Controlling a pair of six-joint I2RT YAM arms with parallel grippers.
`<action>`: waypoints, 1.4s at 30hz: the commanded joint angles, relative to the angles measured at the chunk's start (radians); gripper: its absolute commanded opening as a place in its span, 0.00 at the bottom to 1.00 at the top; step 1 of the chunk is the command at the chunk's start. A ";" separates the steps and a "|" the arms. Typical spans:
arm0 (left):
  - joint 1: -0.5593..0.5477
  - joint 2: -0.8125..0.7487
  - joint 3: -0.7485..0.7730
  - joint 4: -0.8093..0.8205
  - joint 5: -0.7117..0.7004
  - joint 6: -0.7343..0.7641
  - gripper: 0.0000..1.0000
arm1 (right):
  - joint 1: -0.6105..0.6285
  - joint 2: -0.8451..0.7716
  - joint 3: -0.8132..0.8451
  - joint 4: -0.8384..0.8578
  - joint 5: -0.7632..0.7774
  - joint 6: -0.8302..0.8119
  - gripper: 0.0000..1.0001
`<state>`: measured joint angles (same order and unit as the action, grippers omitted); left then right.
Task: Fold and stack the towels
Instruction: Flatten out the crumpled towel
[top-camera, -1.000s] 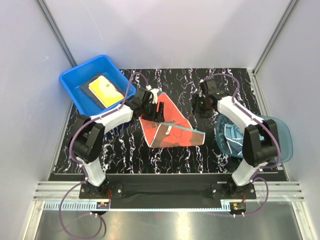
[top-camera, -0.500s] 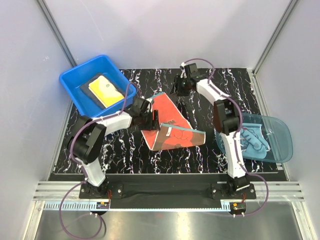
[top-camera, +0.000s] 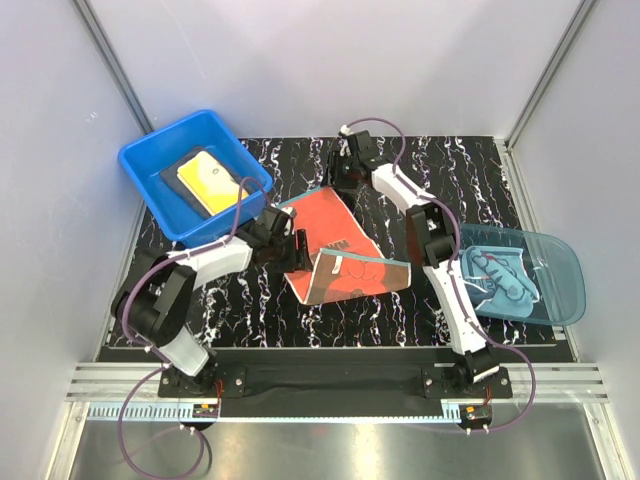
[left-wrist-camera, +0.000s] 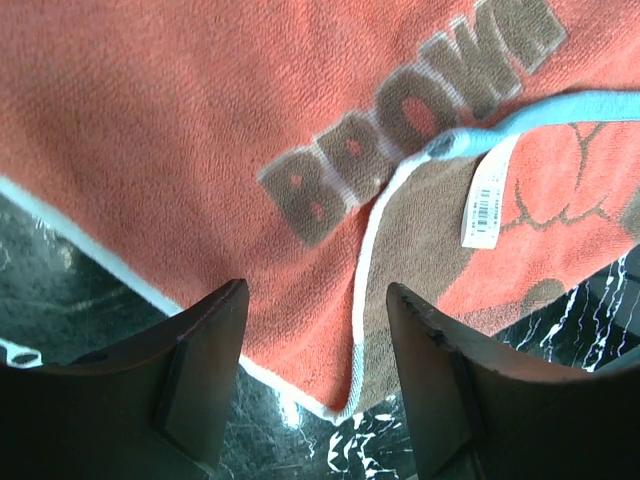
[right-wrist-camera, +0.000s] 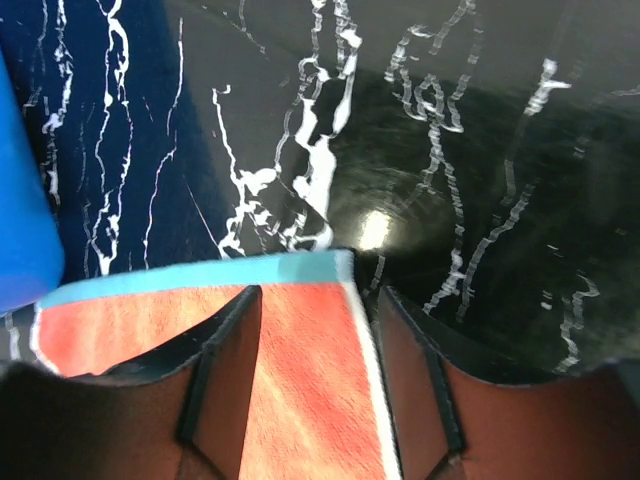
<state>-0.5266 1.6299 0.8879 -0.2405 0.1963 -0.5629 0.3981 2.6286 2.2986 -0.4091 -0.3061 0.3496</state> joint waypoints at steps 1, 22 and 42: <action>-0.006 -0.079 -0.020 0.047 -0.028 -0.023 0.63 | 0.051 0.028 0.038 -0.046 0.111 -0.053 0.56; 0.017 -0.156 0.258 -0.223 -0.333 0.101 0.68 | 0.067 -0.465 -0.704 -0.073 0.407 -0.210 0.00; 0.106 0.498 0.784 -0.303 -0.246 0.314 0.59 | -0.002 -0.611 -0.863 -0.023 0.358 -0.337 0.00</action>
<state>-0.4450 2.1014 1.6264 -0.5774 -0.1040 -0.3027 0.3950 2.0563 1.4410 -0.4324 0.0616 0.0376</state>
